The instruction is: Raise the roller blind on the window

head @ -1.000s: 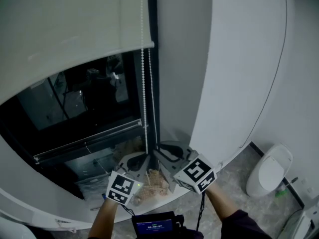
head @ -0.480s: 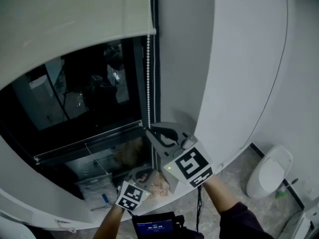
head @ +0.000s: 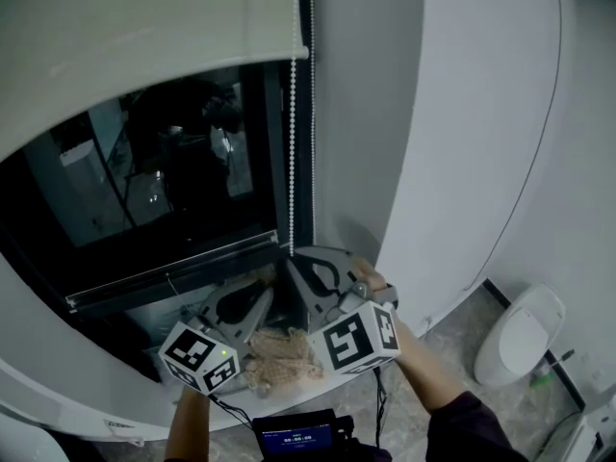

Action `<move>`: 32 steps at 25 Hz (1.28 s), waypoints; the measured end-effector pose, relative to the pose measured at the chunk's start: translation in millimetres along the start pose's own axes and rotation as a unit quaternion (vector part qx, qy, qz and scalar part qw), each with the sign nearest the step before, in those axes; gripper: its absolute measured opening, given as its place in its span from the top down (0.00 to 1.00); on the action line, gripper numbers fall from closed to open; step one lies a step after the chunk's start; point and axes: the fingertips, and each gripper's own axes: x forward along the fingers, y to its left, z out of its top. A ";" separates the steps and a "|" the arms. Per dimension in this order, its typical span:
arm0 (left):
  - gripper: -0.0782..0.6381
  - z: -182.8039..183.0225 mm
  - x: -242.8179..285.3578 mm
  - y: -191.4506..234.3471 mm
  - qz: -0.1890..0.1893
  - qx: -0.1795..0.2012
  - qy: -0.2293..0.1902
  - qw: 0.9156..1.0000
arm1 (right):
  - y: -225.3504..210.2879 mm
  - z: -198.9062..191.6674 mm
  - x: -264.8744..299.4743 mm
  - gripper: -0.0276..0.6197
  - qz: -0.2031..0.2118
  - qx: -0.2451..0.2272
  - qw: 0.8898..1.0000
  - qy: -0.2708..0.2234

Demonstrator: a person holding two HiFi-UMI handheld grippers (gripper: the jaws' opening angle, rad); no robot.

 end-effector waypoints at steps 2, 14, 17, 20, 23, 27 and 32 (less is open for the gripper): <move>0.87 41.3 0.4 7.3 0.012 0.021 -0.026 0.999 | 8.0 -6.5 0.7 0.94 0.004 -0.005 1.000 0.007; 0.77 101.9 36.2 -14.4 0.006 0.085 -0.041 0.996 | 61.0 -36.7 0.5 0.94 0.034 -0.013 0.999 0.034; 0.78 99.7 37.2 -16.1 0.022 0.110 -0.030 0.993 | 75.1 -46.5 -2.5 0.94 0.046 -0.004 0.998 0.043; 0.87 90.3 36.3 -17.2 0.049 0.143 -0.026 0.988 | 78.0 -58.6 -7.1 0.94 0.040 0.022 0.998 0.049; 0.88 78.8 33.1 -18.8 0.073 0.171 -0.016 0.982 | 83.5 -69.8 -11.3 0.94 0.058 0.054 0.995 0.065; 0.88 38.9 30.8 -14.4 0.073 0.171 0.020 0.982 | 83.5 -62.8 -27.2 0.94 0.118 0.162 0.979 0.045; 0.88 -31.1 28.5 -13.5 0.065 0.140 0.076 0.985 | 39.8 -46.6 -27.9 0.86 0.109 0.237 0.965 0.003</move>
